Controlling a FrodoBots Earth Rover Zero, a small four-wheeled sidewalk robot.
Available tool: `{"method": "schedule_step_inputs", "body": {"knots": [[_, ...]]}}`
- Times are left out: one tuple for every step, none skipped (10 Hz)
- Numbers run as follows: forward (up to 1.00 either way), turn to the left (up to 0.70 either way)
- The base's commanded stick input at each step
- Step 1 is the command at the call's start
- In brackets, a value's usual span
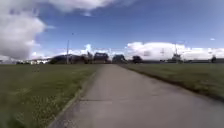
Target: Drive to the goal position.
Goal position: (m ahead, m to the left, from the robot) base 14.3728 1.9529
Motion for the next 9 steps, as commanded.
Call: {"method": "schedule_step_inputs", "body": {"knots": [[0.7, 0.0], [0.7, 0.0], [0.7, 0.0], [0.7, 0.0], [0.7, 0.0], [0.7, 0.0], [0.7, 0.0], [0.7, 0.0], [0.7, 0.0]]}}
